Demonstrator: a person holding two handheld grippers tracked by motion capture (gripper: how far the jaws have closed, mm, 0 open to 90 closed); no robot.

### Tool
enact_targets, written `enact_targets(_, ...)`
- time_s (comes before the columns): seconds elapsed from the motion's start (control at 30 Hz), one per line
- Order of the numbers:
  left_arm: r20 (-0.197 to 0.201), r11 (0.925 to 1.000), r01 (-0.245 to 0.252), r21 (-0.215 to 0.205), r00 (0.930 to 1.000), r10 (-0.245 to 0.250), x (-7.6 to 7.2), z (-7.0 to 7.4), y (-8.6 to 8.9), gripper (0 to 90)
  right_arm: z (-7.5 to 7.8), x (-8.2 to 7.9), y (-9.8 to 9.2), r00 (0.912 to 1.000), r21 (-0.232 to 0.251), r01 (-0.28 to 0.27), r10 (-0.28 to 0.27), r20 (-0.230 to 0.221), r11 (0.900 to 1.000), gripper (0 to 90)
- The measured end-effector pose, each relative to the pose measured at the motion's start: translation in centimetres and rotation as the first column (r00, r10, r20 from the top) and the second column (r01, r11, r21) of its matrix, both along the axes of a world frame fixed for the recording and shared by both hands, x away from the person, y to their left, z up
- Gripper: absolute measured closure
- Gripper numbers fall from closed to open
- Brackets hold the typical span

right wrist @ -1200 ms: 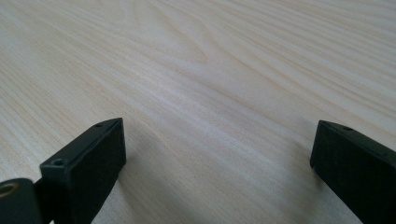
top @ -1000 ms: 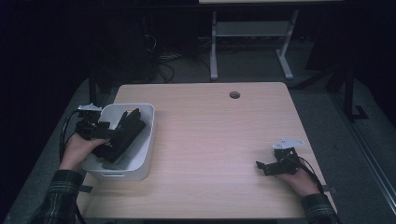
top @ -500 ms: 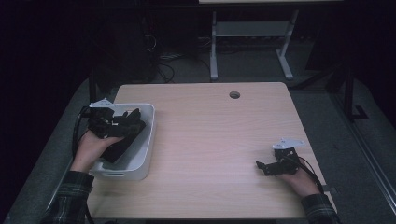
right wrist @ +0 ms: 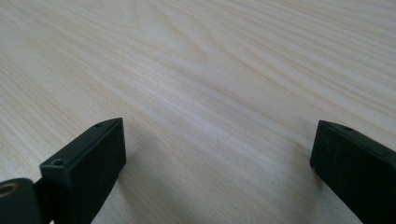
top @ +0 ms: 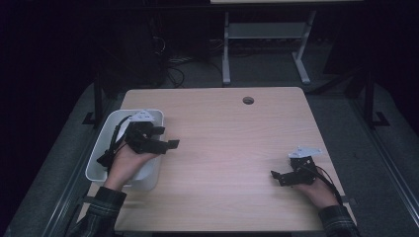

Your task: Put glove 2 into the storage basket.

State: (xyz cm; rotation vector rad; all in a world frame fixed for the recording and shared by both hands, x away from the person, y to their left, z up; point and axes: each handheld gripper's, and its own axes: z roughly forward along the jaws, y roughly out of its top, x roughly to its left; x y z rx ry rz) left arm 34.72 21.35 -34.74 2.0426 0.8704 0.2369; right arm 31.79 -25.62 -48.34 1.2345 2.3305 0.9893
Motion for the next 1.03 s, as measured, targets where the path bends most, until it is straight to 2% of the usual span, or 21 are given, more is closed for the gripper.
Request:
enact_targets(0.1, 0.005, 0.9994, 0.036, 0.000, 0.9994, -0.036, -0.8, -0.4, -1.9, 17.5, 0.0, 0.0, 0.0, 1.0000, 0.000, 0.000, 0.000, 0.000, 1.000, 3.2)
enact_targets(0.2, 0.009, 0.9970, 0.074, 0.022, 0.9972, -0.075, -1.6, -1.2, -3.9, 17.5, 0.0, 0.0, 0.0, 1.0000, 0.000, -0.001, 0.001, 0.001, 1.000, 3.2)
enact_targets(0.33, -0.005, 0.9911, 0.118, 0.061, 0.9930, -0.118, -2.4, -2.8, -6.1, 17.5, 0.0, 0.0, 0.0, 1.0000, -0.001, -0.001, 0.001, 0.001, 1.000, 3.1)
enact_targets(0.5, -0.045, 0.9804, 0.167, 0.104, 0.9855, -0.164, -3.1, -5.4, -8.3, 17.5, 0.0, 0.0, 0.0, 1.0000, 0.000, 0.000, 0.000, 0.000, 1.000, 3.1)
enact_targets(0.53, -0.053, 0.9753, 0.186, 0.119, 0.9821, -0.181, -3.2, -5.9, -8.6, 17.5, 0.0, 0.0, 0.0, 1.0000, -0.001, -0.001, 0.001, 0.001, 1.000, 3.1)
enact_targets(0.6, -0.066, 0.9711, 0.195, 0.137, 0.9800, -0.188, -3.4, -7.0, -9.2, 17.4, 0.0, 0.0, 0.0, 1.0000, -0.001, -0.001, 0.001, 0.001, 1.000, 3.2)
enact_targets(0.67, -0.073, 0.9622, 0.211, 0.172, 0.9768, -0.202, -3.6, -8.0, -9.7, 17.1, 0.0, 0.0, 0.0, 1.0000, -0.001, -0.001, 0.001, 0.001, 1.000, 3.1)
enact_targets(0.73, -0.093, 0.9587, 0.224, 0.176, 0.9733, -0.210, -3.7, -8.8, -10.1, 17.0, 0.0, 0.0, 0.0, 1.0000, 0.000, -0.001, 0.001, 0.001, 1.000, 3.1)
enact_targets(0.77, -0.100, 0.9613, 0.219, 0.167, 0.9738, -0.205, -3.7, -9.2, -10.3, 17.0, 0.0, 0.0, 0.0, 1.0000, 0.000, -0.001, 0.001, 0.001, 1.000, 3.2)
enact_targets(0.83, -0.108, 0.9577, 0.227, 0.177, 0.9717, -0.210, -3.7, -9.8, -10.4, 17.0, 0.0, 0.0, 0.0, 1.0000, 0.000, -0.001, 0.001, 0.001, 1.000, 3.1)
enact_targets(0.87, -0.114, 0.9583, 0.226, 0.175, 0.9715, -0.208, -3.7, -10.1, -10.4, 17.0, 0.0, 0.0, 0.0, 1.0000, -0.001, -0.001, 0.001, 0.001, 1.000, 3.2)
enact_targets(0.9, -0.120, 0.9534, 0.235, 0.189, 0.9691, -0.215, -3.7, -10.3, -10.4, 17.0, 0.0, 0.0, 0.0, 1.0000, 0.000, -0.001, 0.001, 0.001, 1.000, 3.1)
enact_targets(0.93, -0.123, 0.9555, 0.230, 0.185, 0.9700, -0.209, -3.8, -10.5, -10.5, 17.0, 0.0, 0.0, 0.0, 1.0000, 0.000, -0.001, 0.001, 0.001, 1.000, 3.2)
enact_targets(0.97, -0.127, 0.9511, 0.239, 0.196, 0.9680, -0.217, -3.8, -10.5, -10.4, 17.0, 0.0, 0.0, 0.0, 1.0000, 0.000, -0.002, 0.002, 0.001, 1.000, 3.1)
enact_targets(1.0, -0.130, 0.9574, 0.226, 0.180, 0.9703, -0.204, -3.9, -10.7, -10.6, 17.0, 0.0, 0.0, 0.0, 1.0000, 0.000, -0.002, 0.002, 0.000, 1.000, 3.1)
enact_targets(1.03, -0.130, 0.9484, 0.242, 0.205, 0.9670, -0.219, -3.7, -10.8, -10.5, 17.0, 0.0, 0.0, 0.0, 1.0000, 0.000, -0.002, 0.002, 0.001, 1.000, 3.1)
